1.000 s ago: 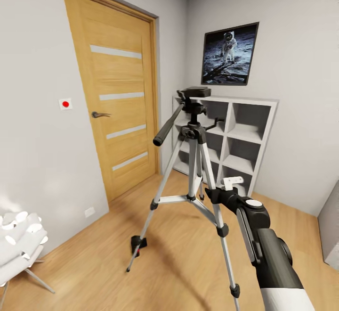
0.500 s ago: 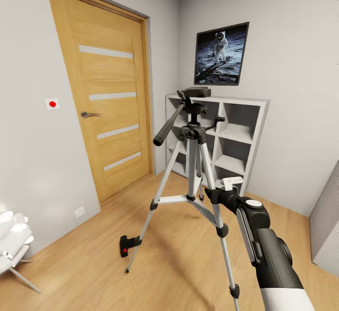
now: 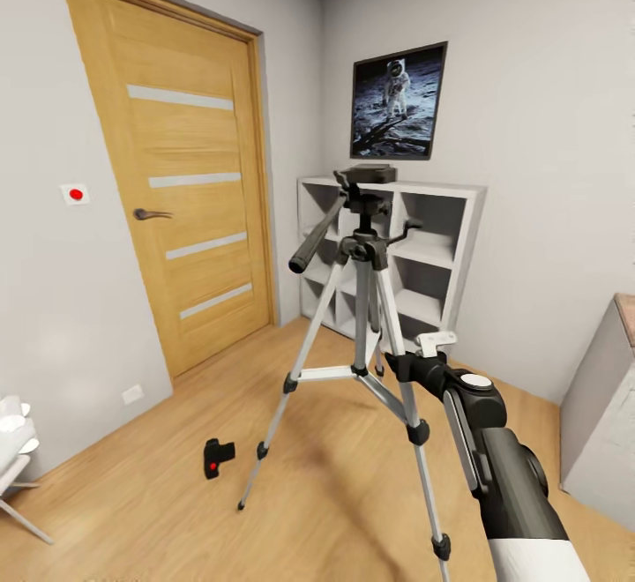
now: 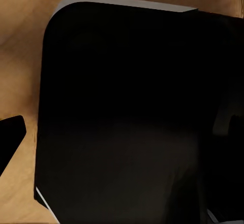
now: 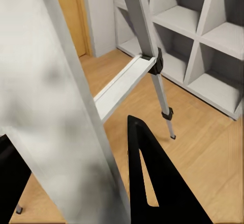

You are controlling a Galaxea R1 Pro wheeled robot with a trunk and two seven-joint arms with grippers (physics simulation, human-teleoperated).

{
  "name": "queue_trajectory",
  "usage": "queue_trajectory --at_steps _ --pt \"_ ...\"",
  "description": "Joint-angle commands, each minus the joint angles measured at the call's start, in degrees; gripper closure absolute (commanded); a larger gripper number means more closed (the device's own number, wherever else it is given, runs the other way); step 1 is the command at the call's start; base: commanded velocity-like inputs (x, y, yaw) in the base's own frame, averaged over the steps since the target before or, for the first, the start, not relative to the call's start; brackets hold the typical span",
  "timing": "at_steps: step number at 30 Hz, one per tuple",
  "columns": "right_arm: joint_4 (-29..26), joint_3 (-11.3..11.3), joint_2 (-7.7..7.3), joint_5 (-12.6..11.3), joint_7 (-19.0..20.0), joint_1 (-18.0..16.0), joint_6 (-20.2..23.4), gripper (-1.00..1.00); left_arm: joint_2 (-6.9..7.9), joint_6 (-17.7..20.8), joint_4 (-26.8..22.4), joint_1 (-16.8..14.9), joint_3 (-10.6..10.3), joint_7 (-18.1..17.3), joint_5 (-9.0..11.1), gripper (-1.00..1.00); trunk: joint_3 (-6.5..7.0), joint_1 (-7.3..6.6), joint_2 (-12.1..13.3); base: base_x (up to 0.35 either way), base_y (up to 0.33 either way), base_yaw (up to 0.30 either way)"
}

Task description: Attach the digital camera to the camera tripod in the bedroom.

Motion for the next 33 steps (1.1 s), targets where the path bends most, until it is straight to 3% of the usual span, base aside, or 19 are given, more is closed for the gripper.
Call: queue_trajectory --at_steps 1,33 --pt "-0.08 -0.13 0.05 0.38 0.54 -0.04 0.20 1.00 -0.02 -0.09 -0.06 0.02 0.17 -0.03 0.40 -1.00 -0.05 -0.01 -0.03 -0.127 -0.266 0.000" --pt "-0.07 -1.52 -0.14 0.38 0.49 -0.03 0.12 1.00 0.05 -0.09 -0.06 0.02 0.16 -0.03 0.49 -1.00 -0.05 -0.01 -0.03 -0.192 -0.231 0.000"
